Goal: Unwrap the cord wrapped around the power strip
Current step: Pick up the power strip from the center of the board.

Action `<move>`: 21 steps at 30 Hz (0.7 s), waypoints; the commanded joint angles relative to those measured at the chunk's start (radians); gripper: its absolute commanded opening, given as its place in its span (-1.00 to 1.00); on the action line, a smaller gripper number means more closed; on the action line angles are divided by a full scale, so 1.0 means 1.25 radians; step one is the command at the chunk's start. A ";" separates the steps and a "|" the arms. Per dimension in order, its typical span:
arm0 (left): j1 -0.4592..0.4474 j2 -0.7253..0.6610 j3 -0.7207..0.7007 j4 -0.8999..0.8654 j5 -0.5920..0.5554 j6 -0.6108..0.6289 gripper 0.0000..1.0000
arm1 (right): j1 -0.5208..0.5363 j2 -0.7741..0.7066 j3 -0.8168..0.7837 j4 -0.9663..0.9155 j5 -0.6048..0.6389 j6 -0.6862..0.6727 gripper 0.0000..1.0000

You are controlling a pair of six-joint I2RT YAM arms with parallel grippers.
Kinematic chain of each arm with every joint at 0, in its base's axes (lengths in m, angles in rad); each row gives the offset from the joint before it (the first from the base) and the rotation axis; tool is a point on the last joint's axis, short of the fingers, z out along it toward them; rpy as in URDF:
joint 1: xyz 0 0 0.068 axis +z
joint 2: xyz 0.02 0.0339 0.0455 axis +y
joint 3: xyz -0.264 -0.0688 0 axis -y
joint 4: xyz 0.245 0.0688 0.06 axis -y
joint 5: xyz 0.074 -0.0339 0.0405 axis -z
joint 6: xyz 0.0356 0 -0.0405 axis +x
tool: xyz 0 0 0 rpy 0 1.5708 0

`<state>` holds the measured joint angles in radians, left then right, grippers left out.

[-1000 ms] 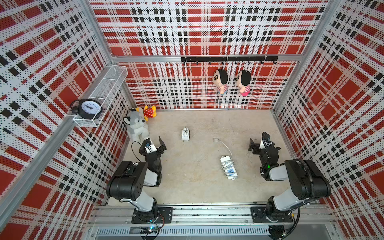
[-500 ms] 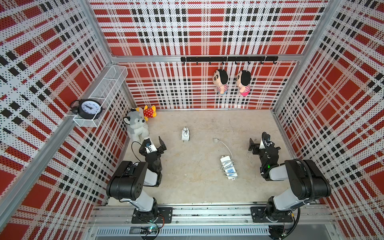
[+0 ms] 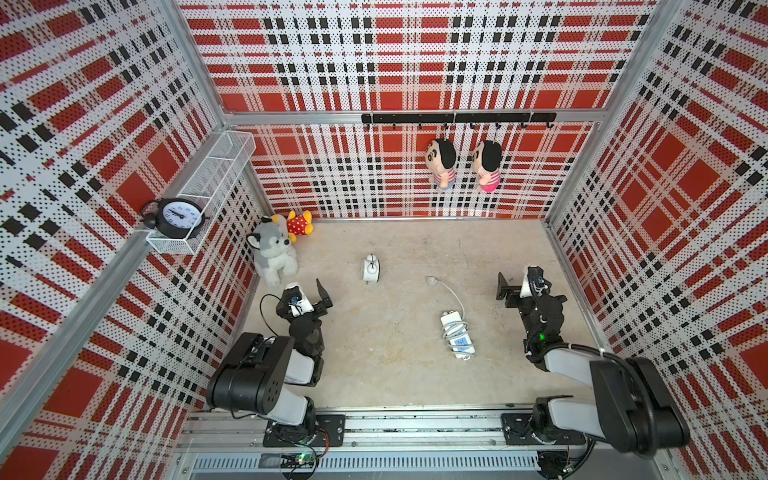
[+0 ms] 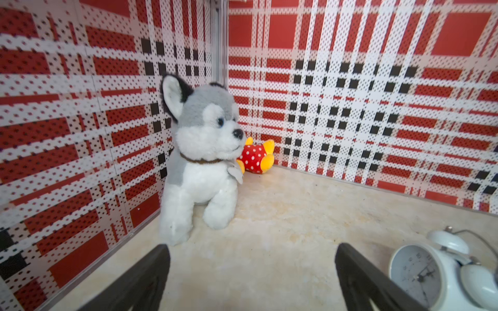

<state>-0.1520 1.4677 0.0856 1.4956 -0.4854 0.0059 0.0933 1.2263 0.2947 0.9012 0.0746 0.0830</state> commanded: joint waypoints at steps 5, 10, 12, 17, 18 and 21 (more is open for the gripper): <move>-0.114 -0.196 0.047 -0.208 -0.176 0.041 0.96 | 0.122 -0.116 0.208 -0.522 0.000 0.202 1.00; -0.107 -0.311 0.099 -0.443 -0.184 -0.069 0.96 | 0.256 -0.108 0.352 -0.754 0.013 0.192 1.00; -0.095 -0.352 0.117 -0.528 -0.164 -0.123 0.96 | 0.328 -0.113 0.392 -0.955 0.063 0.200 1.00; -0.038 -0.431 0.133 -0.645 -0.038 -0.224 0.96 | 0.482 -0.133 0.435 -1.165 0.163 0.282 1.00; -0.036 -0.441 0.133 -0.644 -0.014 -0.241 0.96 | 0.504 -0.135 0.434 -1.192 0.168 0.305 1.00; -0.029 -0.447 0.145 -0.646 0.048 -0.281 0.96 | 0.568 -0.125 0.428 -1.252 0.183 0.354 1.00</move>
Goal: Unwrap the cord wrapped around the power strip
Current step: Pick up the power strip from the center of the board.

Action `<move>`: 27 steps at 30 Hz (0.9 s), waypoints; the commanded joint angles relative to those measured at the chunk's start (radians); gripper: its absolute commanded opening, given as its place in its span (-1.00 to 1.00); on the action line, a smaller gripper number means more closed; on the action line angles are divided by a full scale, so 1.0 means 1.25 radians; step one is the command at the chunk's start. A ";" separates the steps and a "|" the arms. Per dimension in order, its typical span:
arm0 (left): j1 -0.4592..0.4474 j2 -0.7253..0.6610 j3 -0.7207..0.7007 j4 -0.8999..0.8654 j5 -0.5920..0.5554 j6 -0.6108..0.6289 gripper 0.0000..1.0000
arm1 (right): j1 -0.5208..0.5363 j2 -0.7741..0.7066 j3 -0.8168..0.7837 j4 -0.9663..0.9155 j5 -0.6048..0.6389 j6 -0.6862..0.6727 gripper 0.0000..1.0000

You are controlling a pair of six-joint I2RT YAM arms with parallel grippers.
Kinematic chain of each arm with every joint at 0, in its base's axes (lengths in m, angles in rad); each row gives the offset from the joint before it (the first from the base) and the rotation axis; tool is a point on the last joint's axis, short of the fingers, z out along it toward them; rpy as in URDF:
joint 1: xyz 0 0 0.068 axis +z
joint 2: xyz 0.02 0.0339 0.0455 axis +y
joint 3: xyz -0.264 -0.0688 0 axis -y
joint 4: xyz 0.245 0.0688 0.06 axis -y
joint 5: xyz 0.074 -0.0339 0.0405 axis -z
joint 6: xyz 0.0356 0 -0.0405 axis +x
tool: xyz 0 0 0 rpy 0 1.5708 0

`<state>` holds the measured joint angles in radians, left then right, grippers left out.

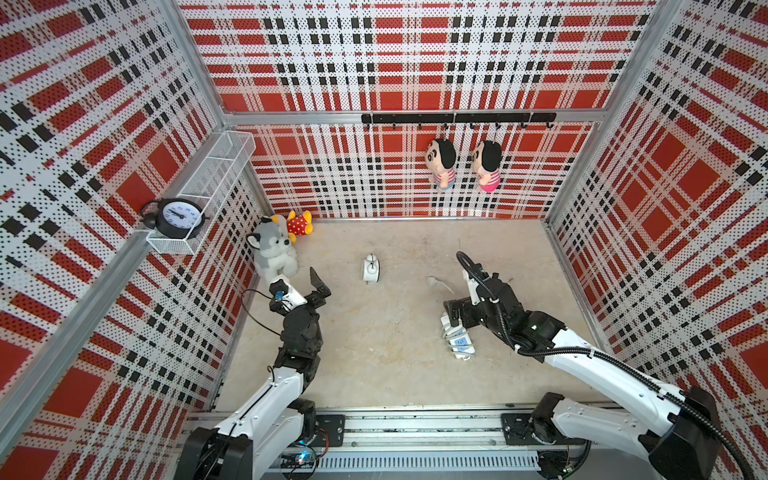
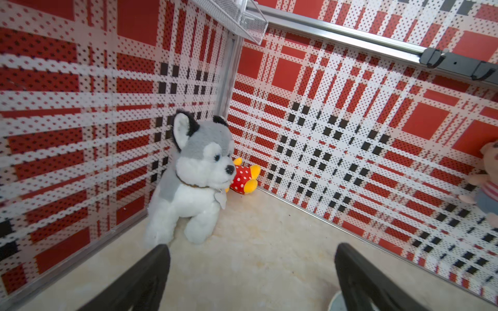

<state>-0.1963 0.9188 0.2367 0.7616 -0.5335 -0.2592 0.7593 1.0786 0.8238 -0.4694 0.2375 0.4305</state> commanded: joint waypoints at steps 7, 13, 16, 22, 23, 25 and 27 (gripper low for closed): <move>0.007 -0.006 0.024 -0.065 0.138 -0.105 0.96 | 0.102 0.057 -0.003 -0.223 0.057 0.124 1.00; 0.007 -0.008 0.032 -0.073 0.162 -0.123 0.96 | 0.104 0.091 -0.068 -0.170 -0.013 0.144 1.00; 0.007 0.000 0.040 -0.075 0.169 -0.127 0.97 | 0.105 0.111 -0.085 -0.132 -0.021 0.148 1.00; 0.006 0.013 0.051 -0.076 0.177 -0.135 0.97 | 0.106 0.190 -0.096 -0.075 -0.047 0.153 1.00; 0.006 0.015 0.052 -0.075 0.179 -0.136 0.96 | 0.106 0.204 -0.096 -0.068 -0.043 0.153 1.00; 0.006 0.014 0.054 -0.076 0.183 -0.137 0.96 | 0.106 0.225 -0.096 -0.055 -0.034 0.152 1.00; 0.006 0.010 0.055 -0.075 0.184 -0.138 0.96 | 0.106 0.241 -0.096 -0.046 -0.020 0.153 1.00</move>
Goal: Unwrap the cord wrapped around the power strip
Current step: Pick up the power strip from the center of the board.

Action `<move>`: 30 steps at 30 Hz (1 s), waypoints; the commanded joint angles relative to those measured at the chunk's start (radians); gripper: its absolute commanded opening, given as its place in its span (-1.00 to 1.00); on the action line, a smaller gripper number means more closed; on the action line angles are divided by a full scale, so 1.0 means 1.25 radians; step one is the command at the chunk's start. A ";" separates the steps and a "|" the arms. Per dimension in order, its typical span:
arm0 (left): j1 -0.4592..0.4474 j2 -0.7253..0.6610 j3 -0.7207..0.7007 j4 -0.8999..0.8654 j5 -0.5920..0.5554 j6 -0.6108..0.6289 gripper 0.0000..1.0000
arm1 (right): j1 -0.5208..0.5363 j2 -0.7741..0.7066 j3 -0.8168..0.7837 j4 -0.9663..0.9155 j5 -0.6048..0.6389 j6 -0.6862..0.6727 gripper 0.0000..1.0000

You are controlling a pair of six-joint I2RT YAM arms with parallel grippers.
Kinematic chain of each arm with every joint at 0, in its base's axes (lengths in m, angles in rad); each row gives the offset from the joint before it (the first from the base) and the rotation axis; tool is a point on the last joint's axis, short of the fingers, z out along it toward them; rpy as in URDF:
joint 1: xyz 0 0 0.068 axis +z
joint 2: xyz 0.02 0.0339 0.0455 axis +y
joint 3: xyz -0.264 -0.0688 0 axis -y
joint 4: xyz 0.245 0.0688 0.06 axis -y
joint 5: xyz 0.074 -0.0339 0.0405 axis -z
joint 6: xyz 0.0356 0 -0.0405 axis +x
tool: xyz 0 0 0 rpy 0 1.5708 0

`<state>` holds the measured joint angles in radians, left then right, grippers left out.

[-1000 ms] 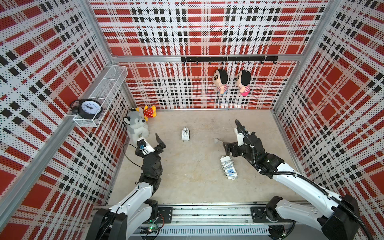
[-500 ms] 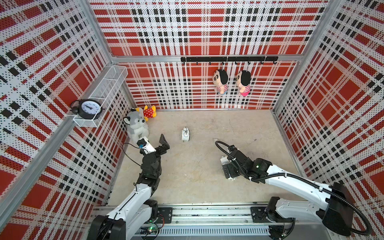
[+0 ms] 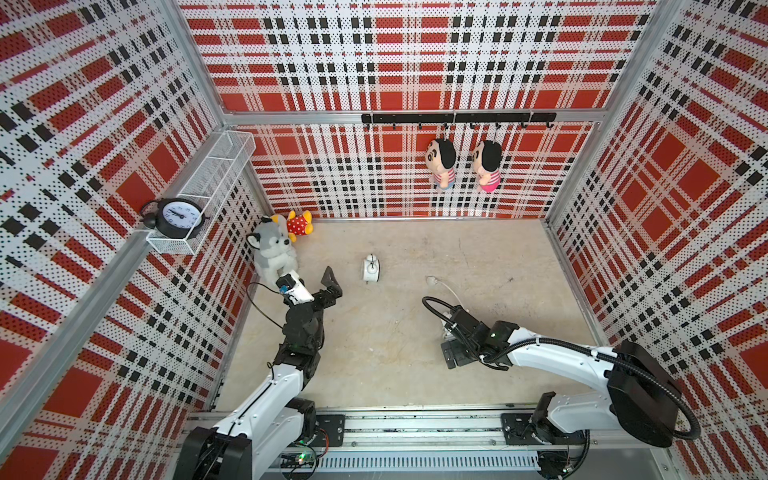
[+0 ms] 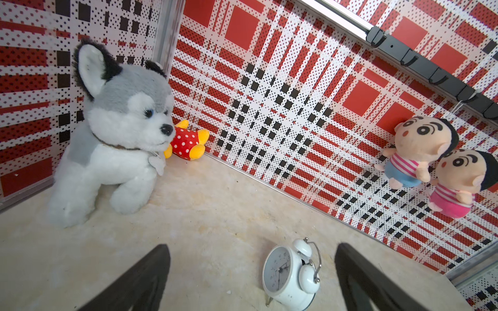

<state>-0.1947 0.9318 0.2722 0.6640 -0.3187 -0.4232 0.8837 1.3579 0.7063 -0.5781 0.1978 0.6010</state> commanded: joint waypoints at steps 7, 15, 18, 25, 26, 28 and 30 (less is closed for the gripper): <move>0.006 -0.005 0.030 0.003 0.010 -0.003 0.96 | 0.006 0.065 -0.005 0.066 0.054 0.009 0.97; 0.010 -0.024 0.025 0.002 0.005 -0.003 0.97 | 0.006 0.085 -0.020 0.071 0.068 0.002 0.46; 0.011 -0.024 0.026 0.000 0.006 -0.001 0.96 | 0.005 0.089 -0.022 0.070 0.069 -0.005 0.13; 0.009 -0.030 0.034 -0.007 0.015 0.011 0.96 | 0.006 0.053 -0.019 0.078 0.072 -0.033 -0.46; 0.008 -0.030 0.037 -0.009 0.017 0.016 0.97 | 0.006 0.037 -0.019 0.079 0.072 -0.032 -0.50; 0.003 -0.032 0.045 -0.011 0.022 0.028 0.97 | 0.006 0.002 -0.015 0.074 0.071 -0.076 -0.56; -0.009 -0.031 0.054 -0.011 0.024 0.039 0.98 | 0.005 -0.033 -0.002 0.068 0.067 -0.091 -0.57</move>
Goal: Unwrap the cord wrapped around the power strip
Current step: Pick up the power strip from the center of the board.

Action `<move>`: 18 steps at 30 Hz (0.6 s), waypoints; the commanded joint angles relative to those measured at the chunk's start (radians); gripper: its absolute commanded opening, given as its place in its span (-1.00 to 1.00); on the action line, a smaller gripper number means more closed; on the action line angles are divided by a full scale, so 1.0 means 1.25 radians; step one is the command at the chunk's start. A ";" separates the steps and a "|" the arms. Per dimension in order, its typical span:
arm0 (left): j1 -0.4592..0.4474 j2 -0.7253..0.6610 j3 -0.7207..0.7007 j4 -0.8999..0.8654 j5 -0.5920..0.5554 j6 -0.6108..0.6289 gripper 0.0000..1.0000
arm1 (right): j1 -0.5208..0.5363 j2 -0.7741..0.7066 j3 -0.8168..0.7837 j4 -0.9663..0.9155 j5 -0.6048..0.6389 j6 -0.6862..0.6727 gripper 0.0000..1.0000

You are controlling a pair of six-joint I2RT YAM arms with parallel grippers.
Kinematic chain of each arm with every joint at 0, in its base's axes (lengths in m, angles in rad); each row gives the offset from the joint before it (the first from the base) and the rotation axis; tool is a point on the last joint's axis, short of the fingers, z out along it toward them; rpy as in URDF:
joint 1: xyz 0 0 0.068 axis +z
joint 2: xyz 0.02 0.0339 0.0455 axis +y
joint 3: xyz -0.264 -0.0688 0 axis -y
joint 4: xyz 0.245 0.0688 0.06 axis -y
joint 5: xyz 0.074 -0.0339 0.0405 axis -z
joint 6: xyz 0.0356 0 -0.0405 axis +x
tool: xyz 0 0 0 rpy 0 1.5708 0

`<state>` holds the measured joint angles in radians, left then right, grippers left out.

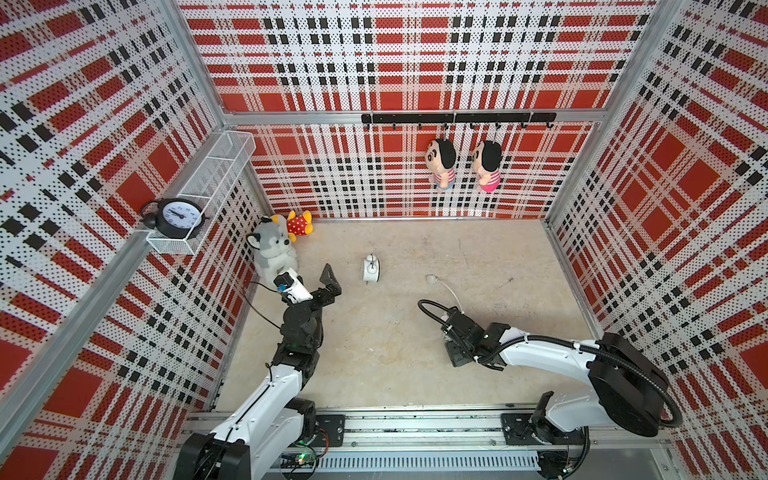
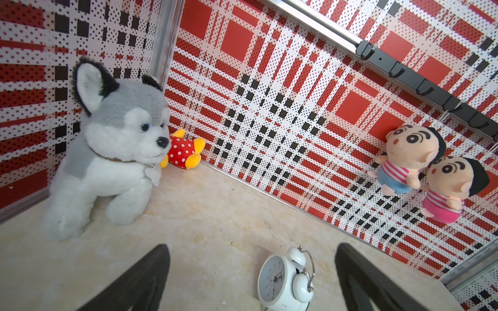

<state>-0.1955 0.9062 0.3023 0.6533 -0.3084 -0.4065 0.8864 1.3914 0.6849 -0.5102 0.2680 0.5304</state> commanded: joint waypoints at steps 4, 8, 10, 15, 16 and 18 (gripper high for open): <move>-0.066 0.002 0.062 -0.012 0.027 0.086 1.00 | -0.001 -0.127 0.052 -0.020 -0.040 -0.147 -0.71; -0.118 0.022 0.108 -0.043 0.091 0.099 0.97 | -0.016 -0.171 0.106 -0.033 -0.094 -0.257 -0.80; -0.147 0.027 0.140 -0.086 0.122 0.104 0.96 | -0.032 -0.179 0.140 -0.046 -0.124 -0.309 -0.82; -0.223 0.044 0.208 -0.167 0.234 0.069 0.96 | -0.082 -0.188 0.218 -0.065 -0.231 -0.448 -0.86; -0.237 0.050 0.221 -0.183 0.254 0.061 0.96 | -0.092 -0.185 0.236 -0.071 -0.251 -0.478 -0.88; -0.256 0.063 0.245 -0.219 0.284 0.045 0.88 | -0.104 -0.178 0.271 -0.092 -0.279 -0.530 -0.94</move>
<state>-0.4873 0.9657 0.5686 0.4755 -0.0586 -0.3233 0.7750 1.1870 0.9615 -0.6064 0.0151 0.0280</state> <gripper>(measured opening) 0.945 0.677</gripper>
